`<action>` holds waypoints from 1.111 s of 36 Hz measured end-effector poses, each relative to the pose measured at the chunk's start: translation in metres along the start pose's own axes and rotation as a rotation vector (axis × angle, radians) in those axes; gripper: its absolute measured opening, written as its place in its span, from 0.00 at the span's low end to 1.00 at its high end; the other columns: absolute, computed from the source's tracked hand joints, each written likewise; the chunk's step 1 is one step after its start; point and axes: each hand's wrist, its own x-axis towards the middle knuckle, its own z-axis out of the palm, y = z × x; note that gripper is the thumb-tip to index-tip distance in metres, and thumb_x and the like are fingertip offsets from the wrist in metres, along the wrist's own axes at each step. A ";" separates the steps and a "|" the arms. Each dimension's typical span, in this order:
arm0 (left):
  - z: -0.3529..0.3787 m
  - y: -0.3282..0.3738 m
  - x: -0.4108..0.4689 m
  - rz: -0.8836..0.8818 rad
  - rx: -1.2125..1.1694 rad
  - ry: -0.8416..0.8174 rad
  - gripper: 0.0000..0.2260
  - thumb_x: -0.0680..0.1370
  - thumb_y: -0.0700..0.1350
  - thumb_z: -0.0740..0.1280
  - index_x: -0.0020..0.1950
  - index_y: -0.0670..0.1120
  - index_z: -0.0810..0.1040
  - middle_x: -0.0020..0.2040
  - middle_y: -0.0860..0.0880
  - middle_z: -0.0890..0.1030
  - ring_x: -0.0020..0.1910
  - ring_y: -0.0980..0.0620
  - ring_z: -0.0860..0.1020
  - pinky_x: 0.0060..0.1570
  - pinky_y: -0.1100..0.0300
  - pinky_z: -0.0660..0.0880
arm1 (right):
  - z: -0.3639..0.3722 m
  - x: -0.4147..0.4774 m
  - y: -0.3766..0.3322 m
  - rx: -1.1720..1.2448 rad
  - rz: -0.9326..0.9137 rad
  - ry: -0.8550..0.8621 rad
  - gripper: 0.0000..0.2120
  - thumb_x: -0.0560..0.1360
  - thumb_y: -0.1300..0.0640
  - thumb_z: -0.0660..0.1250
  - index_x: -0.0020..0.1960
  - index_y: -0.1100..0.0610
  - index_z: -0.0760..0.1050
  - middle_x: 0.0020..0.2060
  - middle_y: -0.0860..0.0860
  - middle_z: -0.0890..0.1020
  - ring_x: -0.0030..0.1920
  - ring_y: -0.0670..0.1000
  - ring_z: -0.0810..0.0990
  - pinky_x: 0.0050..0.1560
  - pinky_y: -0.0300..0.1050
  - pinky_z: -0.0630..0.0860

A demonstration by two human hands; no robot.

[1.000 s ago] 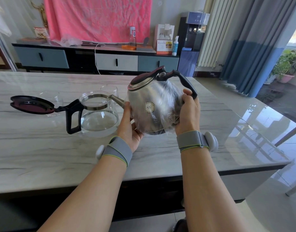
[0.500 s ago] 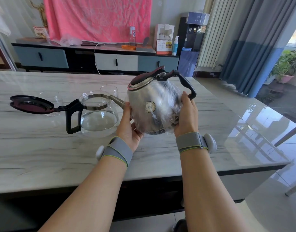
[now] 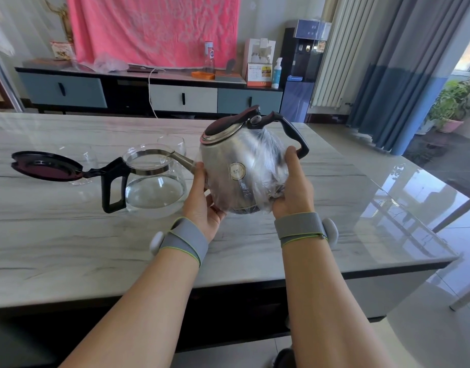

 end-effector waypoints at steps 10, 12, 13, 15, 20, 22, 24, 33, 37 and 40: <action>0.002 0.000 -0.002 0.002 0.004 -0.002 0.27 0.71 0.66 0.72 0.60 0.47 0.81 0.55 0.42 0.84 0.52 0.46 0.84 0.50 0.51 0.84 | 0.004 -0.001 0.000 0.048 -0.031 0.005 0.12 0.81 0.47 0.73 0.45 0.54 0.83 0.49 0.53 0.87 0.56 0.59 0.87 0.63 0.60 0.83; 0.002 0.000 -0.002 0.004 0.009 -0.005 0.27 0.71 0.66 0.72 0.59 0.47 0.81 0.55 0.42 0.84 0.51 0.47 0.84 0.49 0.51 0.84 | 0.004 -0.001 -0.001 0.061 -0.023 0.004 0.13 0.81 0.45 0.72 0.42 0.52 0.82 0.44 0.51 0.87 0.50 0.56 0.87 0.58 0.56 0.83; 0.002 0.000 -0.002 0.004 0.012 -0.005 0.26 0.71 0.66 0.71 0.59 0.47 0.81 0.54 0.42 0.85 0.51 0.47 0.84 0.48 0.51 0.84 | 0.004 -0.002 -0.001 0.067 -0.017 0.006 0.15 0.81 0.45 0.71 0.40 0.52 0.81 0.42 0.50 0.87 0.47 0.55 0.86 0.55 0.55 0.83; 0.002 0.000 -0.003 0.000 0.014 -0.003 0.26 0.71 0.66 0.71 0.58 0.47 0.81 0.54 0.42 0.85 0.50 0.47 0.84 0.47 0.52 0.84 | 0.004 -0.003 -0.003 0.080 -0.006 0.006 0.16 0.82 0.44 0.70 0.39 0.52 0.79 0.40 0.49 0.86 0.44 0.53 0.85 0.52 0.53 0.82; 0.002 0.000 -0.004 -0.007 0.017 -0.004 0.28 0.68 0.66 0.73 0.58 0.47 0.81 0.54 0.42 0.84 0.50 0.47 0.84 0.47 0.52 0.83 | 0.007 -0.008 -0.006 0.087 -0.004 -0.005 0.18 0.83 0.43 0.67 0.39 0.52 0.79 0.43 0.50 0.87 0.46 0.53 0.86 0.56 0.54 0.83; 0.003 0.000 -0.004 -0.008 0.016 -0.007 0.30 0.66 0.66 0.73 0.59 0.47 0.81 0.54 0.42 0.84 0.49 0.47 0.85 0.47 0.52 0.83 | 0.009 -0.010 -0.005 0.090 -0.012 -0.013 0.17 0.83 0.42 0.67 0.43 0.52 0.80 0.48 0.52 0.87 0.51 0.55 0.86 0.61 0.58 0.82; 0.002 0.001 -0.005 -0.010 0.010 -0.008 0.29 0.68 0.66 0.73 0.59 0.47 0.81 0.54 0.42 0.84 0.49 0.47 0.85 0.45 0.52 0.83 | 0.010 -0.012 -0.005 0.093 -0.017 -0.015 0.17 0.84 0.42 0.66 0.46 0.53 0.81 0.49 0.52 0.88 0.53 0.56 0.87 0.62 0.58 0.82; 0.003 0.000 -0.005 -0.013 0.014 -0.008 0.26 0.72 0.66 0.71 0.59 0.47 0.80 0.55 0.42 0.84 0.49 0.47 0.85 0.43 0.53 0.83 | 0.013 -0.017 -0.007 0.104 -0.025 -0.022 0.18 0.85 0.41 0.63 0.52 0.53 0.84 0.52 0.53 0.89 0.55 0.55 0.87 0.61 0.56 0.83; 0.003 0.000 -0.005 -0.003 0.018 -0.006 0.27 0.71 0.66 0.71 0.60 0.47 0.80 0.57 0.42 0.84 0.51 0.46 0.84 0.45 0.52 0.83 | 0.015 -0.018 -0.007 0.114 -0.023 -0.023 0.18 0.85 0.41 0.62 0.53 0.53 0.84 0.51 0.52 0.89 0.54 0.55 0.87 0.62 0.55 0.83; 0.003 0.000 -0.005 -0.001 0.021 -0.004 0.27 0.71 0.66 0.71 0.59 0.48 0.80 0.57 0.42 0.84 0.50 0.47 0.84 0.43 0.53 0.83 | 0.015 -0.019 -0.008 0.122 -0.024 -0.027 0.18 0.85 0.41 0.62 0.53 0.53 0.84 0.51 0.52 0.89 0.53 0.54 0.87 0.60 0.55 0.83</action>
